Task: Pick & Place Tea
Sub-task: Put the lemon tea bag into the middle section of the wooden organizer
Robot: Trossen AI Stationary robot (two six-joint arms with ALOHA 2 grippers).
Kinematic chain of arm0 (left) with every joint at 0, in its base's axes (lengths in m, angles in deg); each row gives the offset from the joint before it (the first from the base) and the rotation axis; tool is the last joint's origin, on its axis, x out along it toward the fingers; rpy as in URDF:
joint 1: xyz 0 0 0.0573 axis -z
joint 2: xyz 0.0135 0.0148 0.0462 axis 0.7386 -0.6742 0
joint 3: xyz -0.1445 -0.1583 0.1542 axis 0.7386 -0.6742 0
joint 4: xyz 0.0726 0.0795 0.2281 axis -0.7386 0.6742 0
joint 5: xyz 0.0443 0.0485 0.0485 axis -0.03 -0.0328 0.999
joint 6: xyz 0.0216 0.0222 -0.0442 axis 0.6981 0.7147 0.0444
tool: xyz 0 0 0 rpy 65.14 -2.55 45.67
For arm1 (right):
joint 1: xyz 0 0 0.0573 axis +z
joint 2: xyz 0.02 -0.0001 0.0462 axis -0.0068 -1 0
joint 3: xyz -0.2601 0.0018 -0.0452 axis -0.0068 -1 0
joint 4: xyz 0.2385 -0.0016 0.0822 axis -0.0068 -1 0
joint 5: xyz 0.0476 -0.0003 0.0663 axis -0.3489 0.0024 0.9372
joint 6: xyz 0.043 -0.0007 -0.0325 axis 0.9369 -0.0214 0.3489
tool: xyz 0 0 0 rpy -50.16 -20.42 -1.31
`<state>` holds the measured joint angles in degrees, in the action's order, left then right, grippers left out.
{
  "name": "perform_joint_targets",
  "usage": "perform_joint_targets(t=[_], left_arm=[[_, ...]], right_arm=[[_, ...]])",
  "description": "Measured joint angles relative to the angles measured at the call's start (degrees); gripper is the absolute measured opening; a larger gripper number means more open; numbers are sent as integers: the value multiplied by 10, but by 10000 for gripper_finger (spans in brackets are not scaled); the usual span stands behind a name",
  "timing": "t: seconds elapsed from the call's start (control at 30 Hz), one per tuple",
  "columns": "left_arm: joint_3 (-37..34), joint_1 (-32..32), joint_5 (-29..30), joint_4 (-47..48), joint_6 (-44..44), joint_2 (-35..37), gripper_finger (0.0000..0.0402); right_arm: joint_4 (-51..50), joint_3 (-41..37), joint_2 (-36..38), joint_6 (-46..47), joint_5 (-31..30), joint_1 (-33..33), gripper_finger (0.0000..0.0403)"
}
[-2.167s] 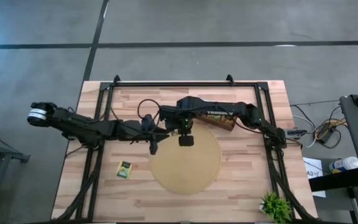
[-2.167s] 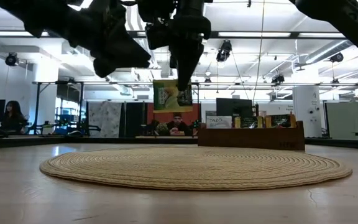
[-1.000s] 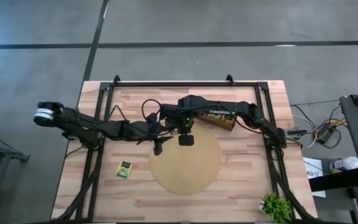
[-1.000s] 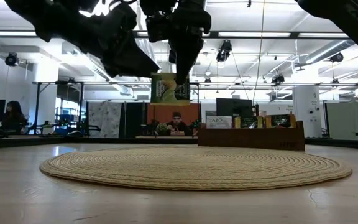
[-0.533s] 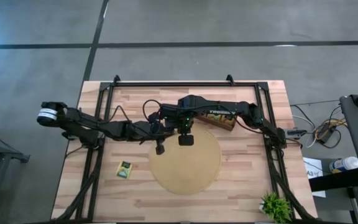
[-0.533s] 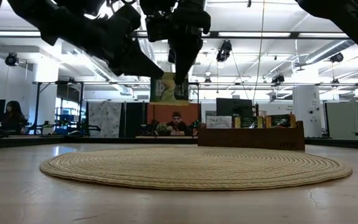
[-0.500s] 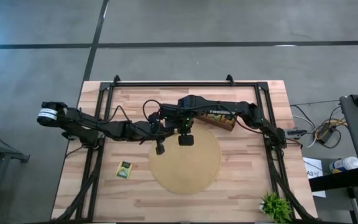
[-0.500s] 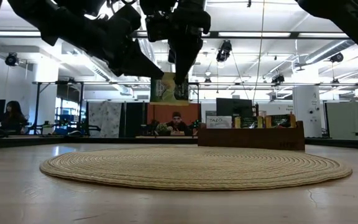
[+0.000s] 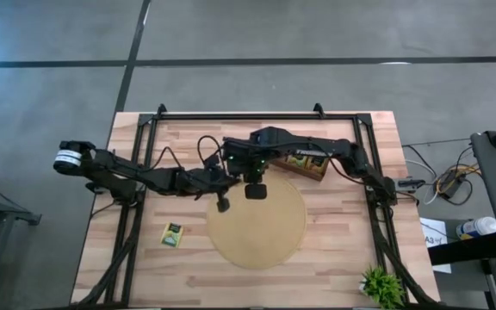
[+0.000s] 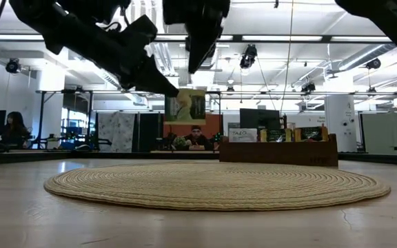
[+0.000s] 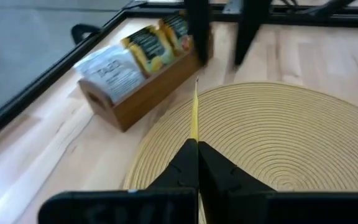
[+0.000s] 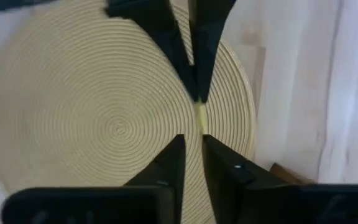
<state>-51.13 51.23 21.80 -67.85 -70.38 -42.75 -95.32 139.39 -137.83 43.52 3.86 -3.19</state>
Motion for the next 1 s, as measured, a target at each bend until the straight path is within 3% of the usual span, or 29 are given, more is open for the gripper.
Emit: perform_joint_targets(t=[0.3,0.43,0.57,0.87,1.0], left_arm=[[-2,0,7,-4,-51,33,0],[-3,1,8,-22,-54,80,0],[-17,1,0,-100,-55,143,0],[-90,1,-50,-186,-88,261,0],[-105,1,-90,-233,-93,287,0]], right_arm=[[-20,0,82,52,-55,0,134],[-13,-6,121,66,-93,0,145],[32,-32,164,84,-103,0,145],[234,-143,265,157,-96,0,146],[260,-173,282,203,-18,-2,144]])
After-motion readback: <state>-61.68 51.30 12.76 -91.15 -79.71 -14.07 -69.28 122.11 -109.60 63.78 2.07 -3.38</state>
